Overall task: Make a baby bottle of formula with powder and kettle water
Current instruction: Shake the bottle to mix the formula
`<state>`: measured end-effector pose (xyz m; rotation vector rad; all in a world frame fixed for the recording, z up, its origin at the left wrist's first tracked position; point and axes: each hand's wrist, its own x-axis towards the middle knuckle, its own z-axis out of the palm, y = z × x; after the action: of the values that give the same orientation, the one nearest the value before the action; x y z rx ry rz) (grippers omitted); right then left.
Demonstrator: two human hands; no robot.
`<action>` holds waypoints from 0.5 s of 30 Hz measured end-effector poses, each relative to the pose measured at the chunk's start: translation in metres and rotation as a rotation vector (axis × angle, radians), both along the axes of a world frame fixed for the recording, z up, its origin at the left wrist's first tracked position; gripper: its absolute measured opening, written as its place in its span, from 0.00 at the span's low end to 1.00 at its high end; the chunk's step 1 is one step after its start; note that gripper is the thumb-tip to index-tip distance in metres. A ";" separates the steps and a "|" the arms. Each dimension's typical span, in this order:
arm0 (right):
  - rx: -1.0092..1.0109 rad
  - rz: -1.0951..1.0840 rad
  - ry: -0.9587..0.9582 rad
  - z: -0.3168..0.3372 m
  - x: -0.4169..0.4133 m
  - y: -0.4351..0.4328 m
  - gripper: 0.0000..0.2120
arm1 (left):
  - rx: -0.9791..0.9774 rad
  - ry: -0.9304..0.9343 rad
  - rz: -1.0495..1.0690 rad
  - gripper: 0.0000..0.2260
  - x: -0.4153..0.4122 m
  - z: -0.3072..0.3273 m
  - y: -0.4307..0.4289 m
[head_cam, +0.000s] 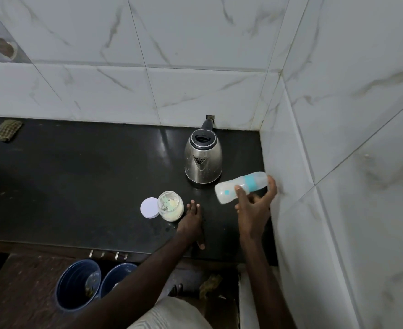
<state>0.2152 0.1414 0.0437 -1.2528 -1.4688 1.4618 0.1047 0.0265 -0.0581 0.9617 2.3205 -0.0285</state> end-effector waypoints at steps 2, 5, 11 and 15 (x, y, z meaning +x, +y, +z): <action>0.020 0.202 -0.097 -0.009 0.000 -0.008 0.40 | -0.003 -0.002 -0.004 0.70 0.000 0.000 0.000; 0.084 0.279 -0.145 -0.015 0.001 -0.012 0.41 | -0.001 -0.006 -0.008 0.70 0.000 0.001 0.001; -0.018 0.026 -0.003 -0.006 -0.001 -0.002 0.38 | 0.017 -0.006 0.015 0.70 0.000 0.001 0.000; 0.052 0.333 -0.129 -0.016 0.000 -0.014 0.41 | 0.061 -0.044 0.022 0.69 0.001 0.003 -0.001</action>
<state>0.2148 0.1269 0.0275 -1.1274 -1.8606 1.5642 0.1052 0.0251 -0.0553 0.9574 2.3028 0.0714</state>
